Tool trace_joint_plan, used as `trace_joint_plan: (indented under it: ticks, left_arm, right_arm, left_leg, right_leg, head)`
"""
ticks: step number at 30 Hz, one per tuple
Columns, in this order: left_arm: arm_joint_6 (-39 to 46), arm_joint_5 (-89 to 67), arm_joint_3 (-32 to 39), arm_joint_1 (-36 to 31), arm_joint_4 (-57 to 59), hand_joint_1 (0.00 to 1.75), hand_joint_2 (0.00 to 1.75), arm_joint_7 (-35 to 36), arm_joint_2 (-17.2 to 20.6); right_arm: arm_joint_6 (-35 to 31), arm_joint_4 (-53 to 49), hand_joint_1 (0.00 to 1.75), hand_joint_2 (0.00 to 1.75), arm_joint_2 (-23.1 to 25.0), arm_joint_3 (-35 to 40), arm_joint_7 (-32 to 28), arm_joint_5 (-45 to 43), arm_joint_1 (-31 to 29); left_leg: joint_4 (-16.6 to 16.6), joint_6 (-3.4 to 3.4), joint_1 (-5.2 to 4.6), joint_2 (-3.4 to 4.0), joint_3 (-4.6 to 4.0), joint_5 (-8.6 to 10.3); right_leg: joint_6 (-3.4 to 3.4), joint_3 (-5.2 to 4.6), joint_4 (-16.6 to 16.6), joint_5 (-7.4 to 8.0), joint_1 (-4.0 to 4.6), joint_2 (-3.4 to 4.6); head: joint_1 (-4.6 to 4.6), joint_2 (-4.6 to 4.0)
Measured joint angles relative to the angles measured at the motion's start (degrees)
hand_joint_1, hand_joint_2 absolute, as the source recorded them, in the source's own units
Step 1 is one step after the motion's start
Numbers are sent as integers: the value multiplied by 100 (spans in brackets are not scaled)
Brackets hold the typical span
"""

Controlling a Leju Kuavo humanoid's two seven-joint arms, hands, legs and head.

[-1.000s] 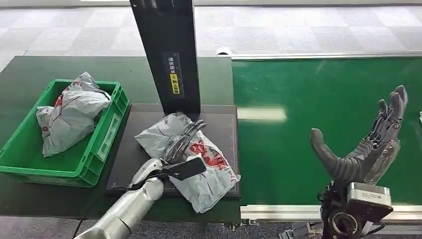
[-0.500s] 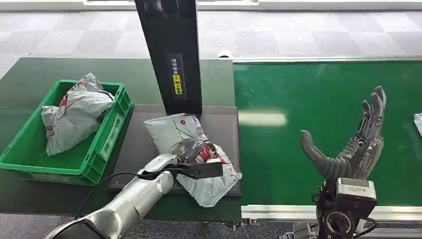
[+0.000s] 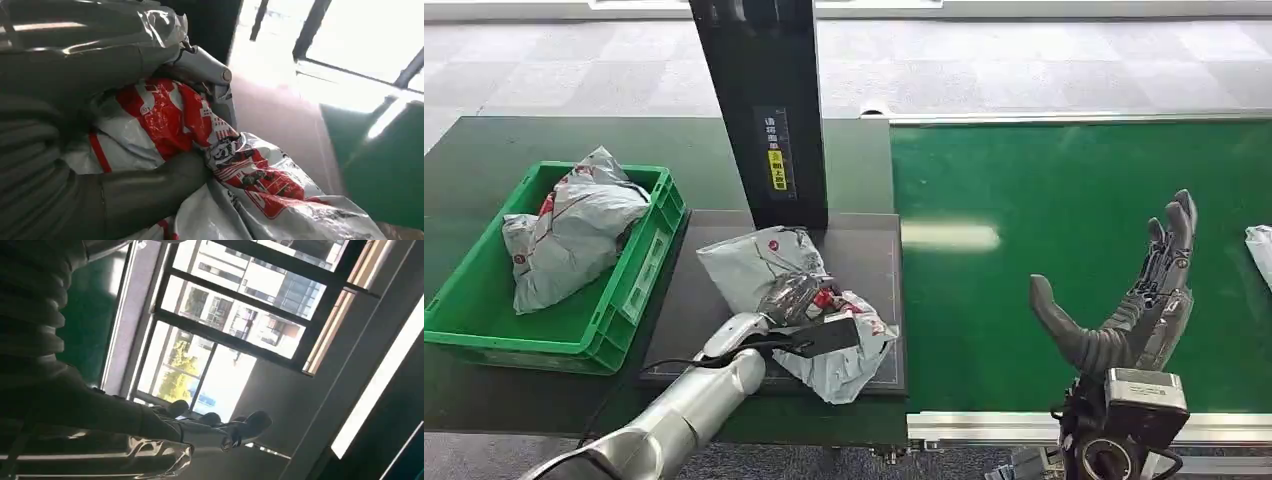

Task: Moved the parcel from conveyor to table for the left to box.

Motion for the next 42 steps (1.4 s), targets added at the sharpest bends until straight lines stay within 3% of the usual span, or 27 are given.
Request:
trace_joint_plan:
  ticks: [6, 10, 15, 20, 24, 28, 32, 42]
  left_arm:
    - [1141, 1777, 985, 704, -2812, 175, 175, -724, 289]
    - [1949, 2653, 1833, 782, -4293, 175, 175, -1151, 656]
    - [2218, 3194, 2909, 755, -5070, 175, 175, -1478, 1047]
    - [2364, 3260, 3516, 692, -5276, 175, 175, -1410, 1213]
    - [2269, 2198, 3946, 126, -4446, 175, 175, -346, 1519]
    - [1749, 999, 4088, -937, -2279, 175, 175, 816, 2022]
    - [1425, 345, 4055, -1589, -602, 175, 175, 1531, 2330]
    - [1382, -86, 3922, -2051, 733, 175, 175, 1985, 2555]
  right_arm:
    - [55, -147, 0, 175, 57, -145, -85, -197, 248]
    - [-46, -177, 0, 175, 61, -217, -212, -402, 406]
    - [-92, -188, 0, 175, 52, -273, -297, -577, 545]
    - [-41, -188, 0, 175, 50, -295, -297, -722, 578]
    - [142, -188, 0, 175, 50, -361, -254, -793, 580]
    - [210, -188, 0, 175, 50, -381, -157, -769, 522]
    - [260, -186, 0, 175, 50, -404, -85, -769, 506]
    - [374, -153, 0, 175, 52, -433, -40, -772, 396]
  left_leg:
    - [0, -1, 1, 8, -35, 0]
    - [0, -2, 5, 10, -49, 0]
    - [-2, -2, 9, 15, -49, 0]
    - [-2, -2, 7, 10, -49, 0]
    - [0, -2, 6, 9, -46, 2]
    - [-1, -10, 10, 7, -46, 15]
    - [-1, -12, 11, 45, -47, 16]
    - [-1, -12, 9, 46, -64, 14]
  right_leg:
    - [-1, -35, 3, 0, 2, 14]
    - [-2, -51, 3, -1, 6, 15]
    - [-4, -53, 3, -3, 9, 15]
    - [-4, -53, 3, -2, 6, 13]
    - [-3, -60, 1, 0, 4, 11]
    - [-19, -51, 5, 12, 11, 9]
    - [-26, -63, 11, 18, 12, 45]
    - [-25, -76, 8, 17, 11, 44]
  head:
    - [2, 0]
    - [2, 0]
    - [2, 0]
    - [4, 0]
    - [2, 0]
    - [2, 0]
    - [2, 0]
    - [4, 0]
